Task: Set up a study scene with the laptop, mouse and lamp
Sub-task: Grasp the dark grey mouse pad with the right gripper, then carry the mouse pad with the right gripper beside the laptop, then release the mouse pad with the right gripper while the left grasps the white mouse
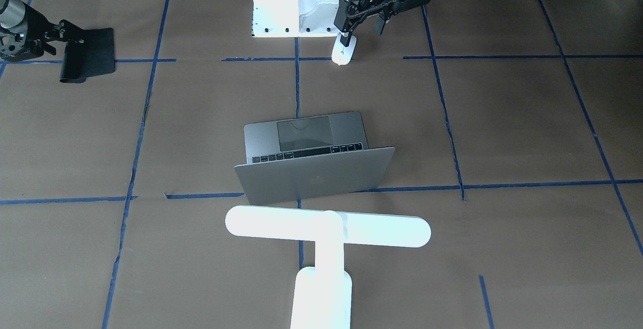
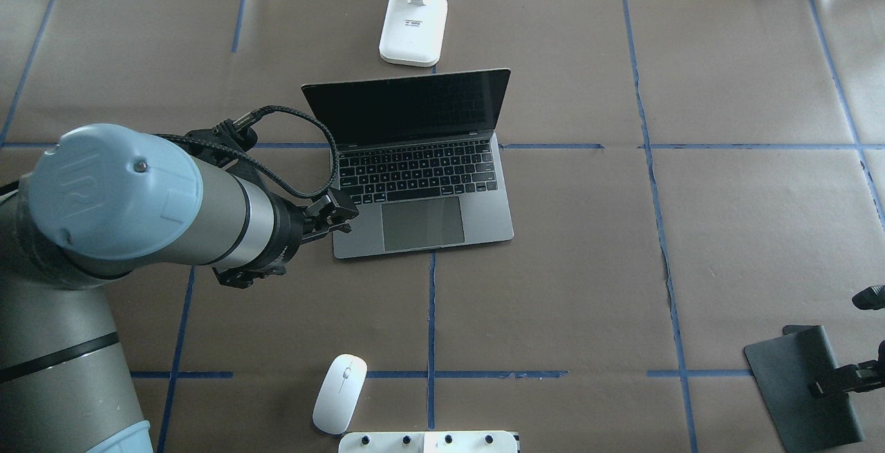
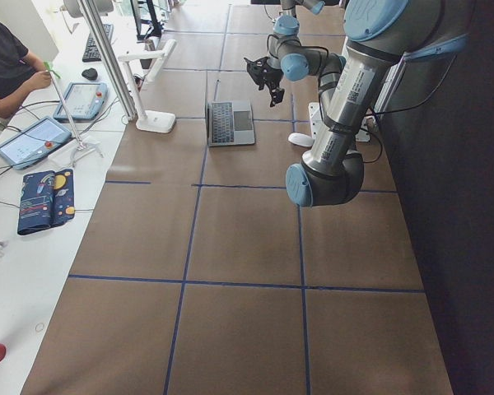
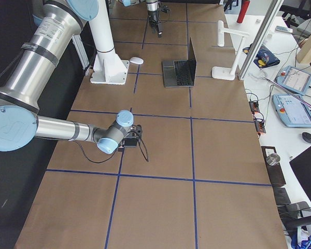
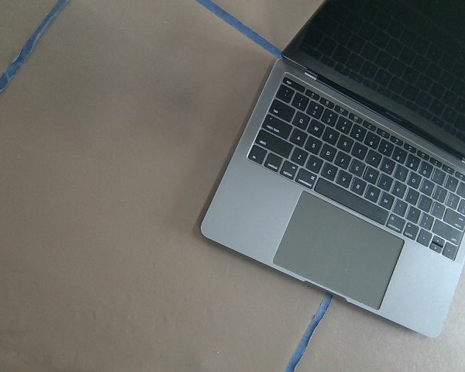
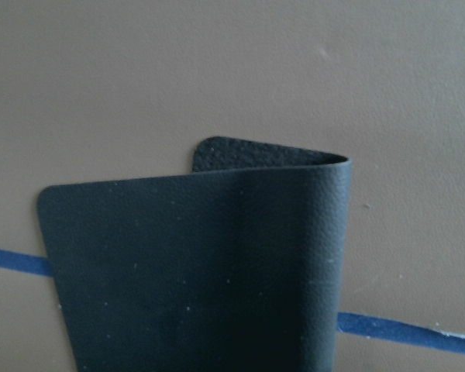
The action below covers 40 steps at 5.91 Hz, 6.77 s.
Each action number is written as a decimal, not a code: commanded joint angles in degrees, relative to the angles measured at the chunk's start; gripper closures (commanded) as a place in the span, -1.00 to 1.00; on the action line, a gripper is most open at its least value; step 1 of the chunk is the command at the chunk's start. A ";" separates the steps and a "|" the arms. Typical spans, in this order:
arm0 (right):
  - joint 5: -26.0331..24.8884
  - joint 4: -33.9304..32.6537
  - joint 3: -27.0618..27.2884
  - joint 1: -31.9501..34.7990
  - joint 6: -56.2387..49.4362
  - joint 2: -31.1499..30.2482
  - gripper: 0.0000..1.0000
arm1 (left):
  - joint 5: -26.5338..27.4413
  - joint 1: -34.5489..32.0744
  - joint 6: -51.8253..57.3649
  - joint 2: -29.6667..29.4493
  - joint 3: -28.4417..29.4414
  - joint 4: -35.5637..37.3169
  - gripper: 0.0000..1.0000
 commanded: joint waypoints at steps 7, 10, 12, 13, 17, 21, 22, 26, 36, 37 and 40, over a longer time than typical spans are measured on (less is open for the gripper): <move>-0.26 0.09 2.24 0.10 0.10 -0.09 1.00 | -0.06 0.04 0.09 1.58 -1.43 0.00 -1.00; -0.17 0.09 6.18 2.89 0.10 2.17 1.00 | 0.02 0.12 0.09 1.58 -1.17 0.00 -1.00; -2.96 0.09 6.29 5.46 0.10 10.24 1.00 | 0.02 0.04 0.09 1.58 -0.91 0.00 -1.00; -4.20 0.00 5.86 5.38 0.10 13.41 1.00 | 0.02 0.04 0.09 1.58 -0.82 0.09 -1.00; -6.06 -12.43 -3.78 5.90 0.36 39.46 1.00 | 1.24 0.04 0.09 1.58 -0.38 0.18 -1.00; -5.80 -15.82 -10.49 8.54 -0.60 46.14 0.96 | 1.95 0.04 0.18 1.58 0.77 0.09 -1.00; -5.36 -15.73 -10.49 8.63 0.18 45.96 0.41 | 1.96 0.04 0.18 1.50 0.77 0.09 -1.00; -3.09 -18.95 -9.36 11.34 0.36 46.14 -1.00 | 1.78 2.91 6.11 5.43 0.68 -1.57 -1.00; -2.02 -67.94 9.63 30.86 -27.85 46.31 -1.00 | 2.84 18.49 17.32 7.56 15.34 -16.35 -1.00; -2.02 -67.94 9.63 30.95 -27.85 46.40 -1.00 | 3.01 18.49 17.32 7.56 15.62 -16.35 -1.00; -2.02 -67.94 9.55 30.86 -27.76 46.49 -1.00 | 3.10 18.41 17.32 7.56 16.06 -16.35 -1.00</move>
